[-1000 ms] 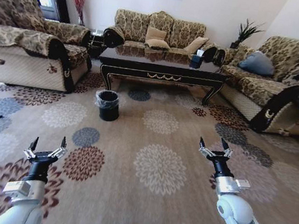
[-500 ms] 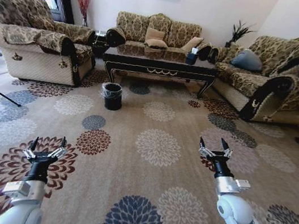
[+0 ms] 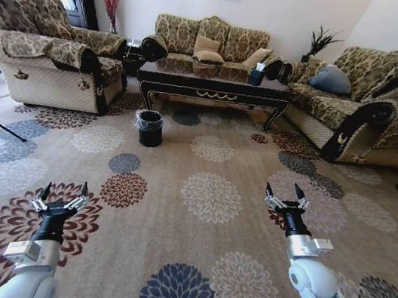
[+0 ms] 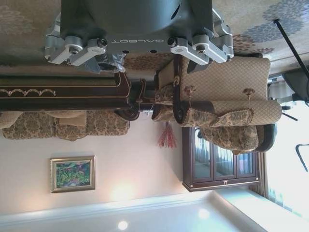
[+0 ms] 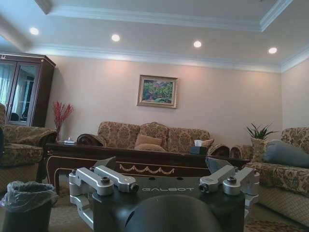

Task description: Move to the front of the table and pick up the trash from the floor, then place it into the trash bin.

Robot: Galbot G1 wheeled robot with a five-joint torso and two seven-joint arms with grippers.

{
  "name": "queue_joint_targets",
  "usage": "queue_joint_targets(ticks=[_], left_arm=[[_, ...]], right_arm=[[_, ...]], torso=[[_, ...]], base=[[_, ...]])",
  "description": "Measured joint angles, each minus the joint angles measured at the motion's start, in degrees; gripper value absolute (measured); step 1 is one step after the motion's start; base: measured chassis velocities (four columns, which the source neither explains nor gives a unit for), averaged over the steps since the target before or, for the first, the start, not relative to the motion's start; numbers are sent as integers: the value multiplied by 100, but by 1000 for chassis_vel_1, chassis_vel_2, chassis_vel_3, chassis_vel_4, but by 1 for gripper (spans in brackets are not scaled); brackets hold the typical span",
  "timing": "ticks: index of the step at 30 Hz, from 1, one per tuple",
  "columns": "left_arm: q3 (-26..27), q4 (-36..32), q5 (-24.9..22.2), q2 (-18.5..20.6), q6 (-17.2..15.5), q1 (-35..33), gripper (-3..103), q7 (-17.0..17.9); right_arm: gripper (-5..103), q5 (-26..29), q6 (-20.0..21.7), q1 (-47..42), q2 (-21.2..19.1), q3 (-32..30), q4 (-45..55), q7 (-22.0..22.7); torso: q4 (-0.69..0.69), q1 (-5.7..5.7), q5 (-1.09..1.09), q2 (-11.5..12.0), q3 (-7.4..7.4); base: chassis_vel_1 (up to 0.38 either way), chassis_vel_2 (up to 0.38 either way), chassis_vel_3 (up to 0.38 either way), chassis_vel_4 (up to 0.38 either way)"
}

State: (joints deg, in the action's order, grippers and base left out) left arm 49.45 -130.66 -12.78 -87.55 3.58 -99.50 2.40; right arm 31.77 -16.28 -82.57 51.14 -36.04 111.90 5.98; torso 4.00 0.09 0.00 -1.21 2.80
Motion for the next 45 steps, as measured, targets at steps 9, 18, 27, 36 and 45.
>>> queue_joint_targets(ticks=[9,18,27,36,45], left_arm=[[0,0,0,0,0,0,100,0],[0,0,0,0,0,0,100,0],[0,0,0,0,0,0,100,0],[0,0,0,0,0,0,100,0],[0,-1,0,0,0,0,100,0]], right_arm=[[100,0,0,0,0,0,0,0],[100,0,0,0,0,0,0,0],[100,0,0,0,0,0,0,0],[100,0,0,0,0,0,0,0],[100,0,0,0,0,0,0,0]], torso=[[1,0,0,0,0],[1,-1,0,0,0],[1,-1,0,-1,0],[1,1,0,-58,51],[1,24,0,-268,240]], base=[[-14,-11,11,6],[-18,-15,21,10],[0,0,0,0],[0,0,0,0],[0,0,0,0]])
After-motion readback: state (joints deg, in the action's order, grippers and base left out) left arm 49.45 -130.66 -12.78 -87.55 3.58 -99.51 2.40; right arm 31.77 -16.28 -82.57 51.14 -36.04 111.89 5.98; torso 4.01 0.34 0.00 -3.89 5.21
